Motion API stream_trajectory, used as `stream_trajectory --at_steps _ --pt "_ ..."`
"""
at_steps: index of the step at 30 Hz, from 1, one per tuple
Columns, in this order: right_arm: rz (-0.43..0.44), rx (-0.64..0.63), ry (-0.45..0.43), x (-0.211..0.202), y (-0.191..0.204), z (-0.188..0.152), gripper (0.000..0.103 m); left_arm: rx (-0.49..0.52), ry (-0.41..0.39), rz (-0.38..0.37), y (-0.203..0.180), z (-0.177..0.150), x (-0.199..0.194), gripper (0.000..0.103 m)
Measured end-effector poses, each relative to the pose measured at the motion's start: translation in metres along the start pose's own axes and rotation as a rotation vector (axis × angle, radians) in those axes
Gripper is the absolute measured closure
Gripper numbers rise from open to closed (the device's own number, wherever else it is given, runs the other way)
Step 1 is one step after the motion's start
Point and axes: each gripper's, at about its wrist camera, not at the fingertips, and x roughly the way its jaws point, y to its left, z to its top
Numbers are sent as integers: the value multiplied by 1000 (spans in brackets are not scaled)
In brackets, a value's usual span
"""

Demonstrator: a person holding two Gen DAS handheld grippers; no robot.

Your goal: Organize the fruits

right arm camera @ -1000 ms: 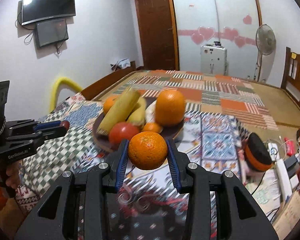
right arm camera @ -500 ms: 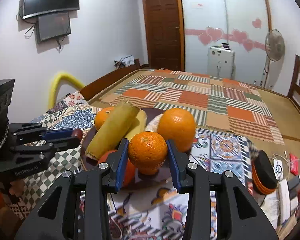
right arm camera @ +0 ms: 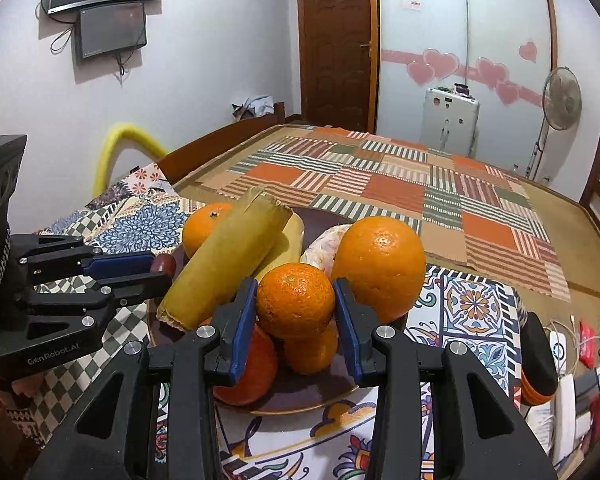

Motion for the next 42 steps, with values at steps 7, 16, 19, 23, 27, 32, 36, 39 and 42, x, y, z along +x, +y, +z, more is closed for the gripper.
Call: stream_trajectory --at_steps 7,16,19,23,27,32,36,39,42 --pt "-12 0 -26 -4 0 3 57 -15 13 -2 4 -1 4 78" --pt "-26 20 -109 -43 3 8 57 -29 -43 17 4 7 -30 77" --pt "-45 18 -163 -71 9 11 57 -27 -103 37 -3 11 -63 77" --pt "-67 13 -259 -119 21 13 56 -30 -210 53 -17 12 -119 77" --pt "-80 33 -382 -174 38 12 48 -17 -338 81 -37 7 -179 70" --pt "-93 42 -491 -229 58 9 48 -14 -471 91 -58 0 -244 64" --pt "-112 48 -573 -266 77 0 47 -21 -543 96 -70 -12 -286 63" --pt "-118 56 -602 -280 88 -6 41 -28 -579 96 -76 -23 -310 56" --pt "-125 56 -605 -285 96 -9 39 -37 -607 105 -77 -33 -325 46"
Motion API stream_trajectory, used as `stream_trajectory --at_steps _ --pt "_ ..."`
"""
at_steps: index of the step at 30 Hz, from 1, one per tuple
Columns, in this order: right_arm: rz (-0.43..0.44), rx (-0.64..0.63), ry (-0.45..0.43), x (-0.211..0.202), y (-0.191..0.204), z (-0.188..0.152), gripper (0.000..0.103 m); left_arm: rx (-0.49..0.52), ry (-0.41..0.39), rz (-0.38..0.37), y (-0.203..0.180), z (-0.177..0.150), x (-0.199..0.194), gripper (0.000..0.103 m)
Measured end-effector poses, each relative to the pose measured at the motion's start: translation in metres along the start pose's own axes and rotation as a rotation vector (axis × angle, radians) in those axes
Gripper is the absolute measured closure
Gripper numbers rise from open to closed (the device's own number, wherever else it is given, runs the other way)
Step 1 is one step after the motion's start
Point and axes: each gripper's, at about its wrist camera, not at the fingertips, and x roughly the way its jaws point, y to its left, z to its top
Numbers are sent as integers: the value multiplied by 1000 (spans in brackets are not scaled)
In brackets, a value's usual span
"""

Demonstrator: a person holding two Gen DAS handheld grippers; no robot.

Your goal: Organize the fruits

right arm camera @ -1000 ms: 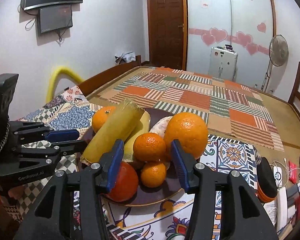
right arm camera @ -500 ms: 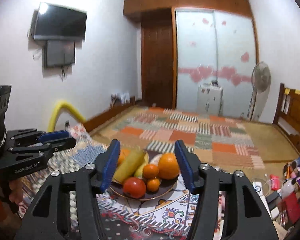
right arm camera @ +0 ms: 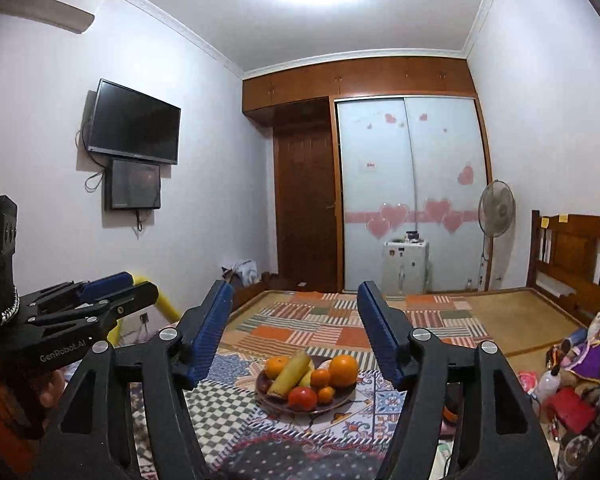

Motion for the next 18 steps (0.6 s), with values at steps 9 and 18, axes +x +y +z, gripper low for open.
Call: stream_trajectory --at_steps 9,18 --pt "-47 -6 6 -9 10 -10 18 5 -35 23 1 -6 -29 23" --pt "-87 0 0 -19 9 -17 0 -7 -33 38 3 -14 -32 5"
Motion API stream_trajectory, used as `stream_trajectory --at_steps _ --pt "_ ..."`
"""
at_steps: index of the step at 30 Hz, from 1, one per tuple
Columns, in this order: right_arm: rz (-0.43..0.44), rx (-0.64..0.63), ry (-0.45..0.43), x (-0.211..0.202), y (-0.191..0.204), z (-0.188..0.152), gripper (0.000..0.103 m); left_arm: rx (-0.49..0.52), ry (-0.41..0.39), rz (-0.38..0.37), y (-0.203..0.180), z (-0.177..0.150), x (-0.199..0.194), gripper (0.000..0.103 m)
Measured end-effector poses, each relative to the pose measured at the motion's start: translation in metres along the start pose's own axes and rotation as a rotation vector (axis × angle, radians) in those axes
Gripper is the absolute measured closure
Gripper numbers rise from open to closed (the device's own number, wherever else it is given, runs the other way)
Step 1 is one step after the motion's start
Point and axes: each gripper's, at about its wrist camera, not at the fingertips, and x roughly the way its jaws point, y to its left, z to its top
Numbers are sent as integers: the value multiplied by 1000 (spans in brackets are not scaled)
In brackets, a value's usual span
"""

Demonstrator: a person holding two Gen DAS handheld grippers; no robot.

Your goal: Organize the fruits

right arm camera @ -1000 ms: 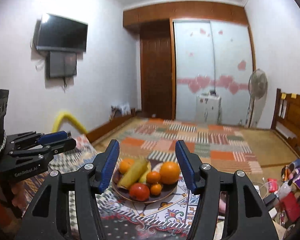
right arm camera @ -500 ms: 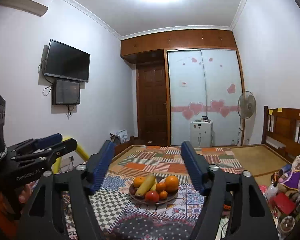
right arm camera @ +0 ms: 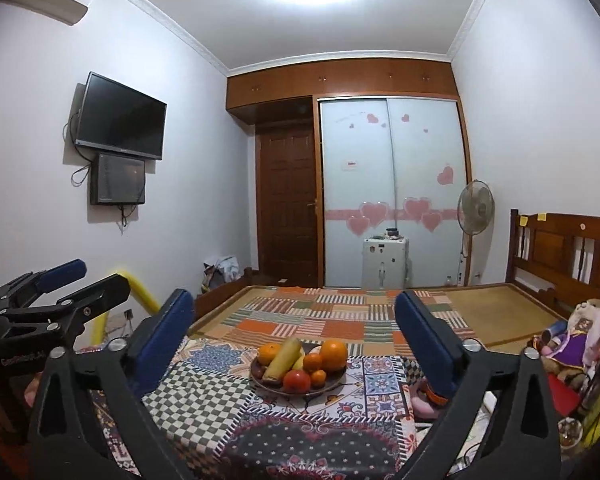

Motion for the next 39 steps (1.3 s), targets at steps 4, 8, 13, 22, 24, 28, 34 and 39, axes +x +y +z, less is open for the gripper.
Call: stream_trajectory --at_steps 4,8,13,22,24,28,34,39 --pt "-14 3 5 -2 -1 -4 0 8 7 4 -3 -2 3 4" --pt "-8 15 12 -2 -4 -5 0 13 7 3 -7 -3 4 2" --pt "-11 14 11 -3 -3 -4 0 13 2 5 -7 -4 4 1" --pt "-12 14 8 -6 -3 -3 0 14 2 3 -9 -3 7 1" --pt "-13 12 7 -6 -2 -1 0 13 3 2 -9 -3 7 1" --pt "-12 14 5 -7 -2 0 0 14 1 4 -8 -3 6 1" --pt "-11 9 2 -7 1 1 0 15 0 3 -7 -3 5 1" --pt "-11 12 1 -8 2 2 0 16 -1 3 -7 -3 5 1"
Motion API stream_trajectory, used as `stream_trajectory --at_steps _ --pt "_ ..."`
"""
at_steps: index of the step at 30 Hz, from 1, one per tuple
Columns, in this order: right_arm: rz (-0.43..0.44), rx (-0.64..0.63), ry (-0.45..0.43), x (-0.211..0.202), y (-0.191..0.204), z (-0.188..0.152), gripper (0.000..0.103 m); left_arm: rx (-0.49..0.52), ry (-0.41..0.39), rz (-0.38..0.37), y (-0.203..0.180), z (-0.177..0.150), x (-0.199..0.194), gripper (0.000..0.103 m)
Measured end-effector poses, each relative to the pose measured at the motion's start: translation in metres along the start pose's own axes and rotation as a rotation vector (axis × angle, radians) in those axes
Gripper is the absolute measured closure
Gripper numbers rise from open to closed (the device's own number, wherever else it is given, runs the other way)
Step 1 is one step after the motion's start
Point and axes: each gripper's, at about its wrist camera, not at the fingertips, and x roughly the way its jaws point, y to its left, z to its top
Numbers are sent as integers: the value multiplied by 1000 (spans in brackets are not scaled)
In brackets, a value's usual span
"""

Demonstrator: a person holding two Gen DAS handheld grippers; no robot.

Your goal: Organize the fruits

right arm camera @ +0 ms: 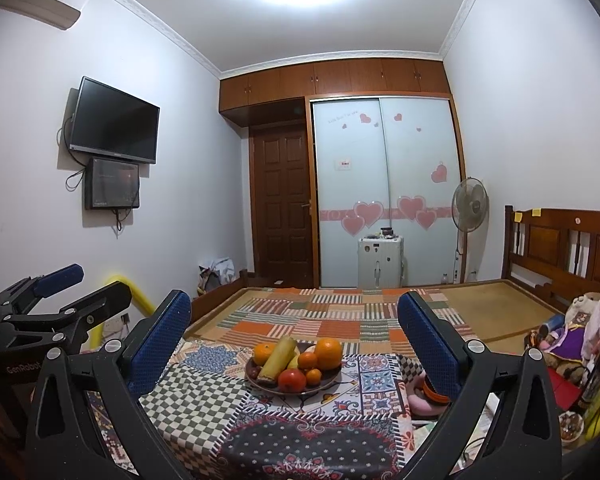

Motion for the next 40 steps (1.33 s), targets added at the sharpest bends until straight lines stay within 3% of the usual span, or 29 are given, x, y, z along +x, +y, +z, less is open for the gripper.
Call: stream_trajectory --at_steps 40 --pt "2 13 9 7 4 -1 0 5 16 -47 -2 -3 3 0"
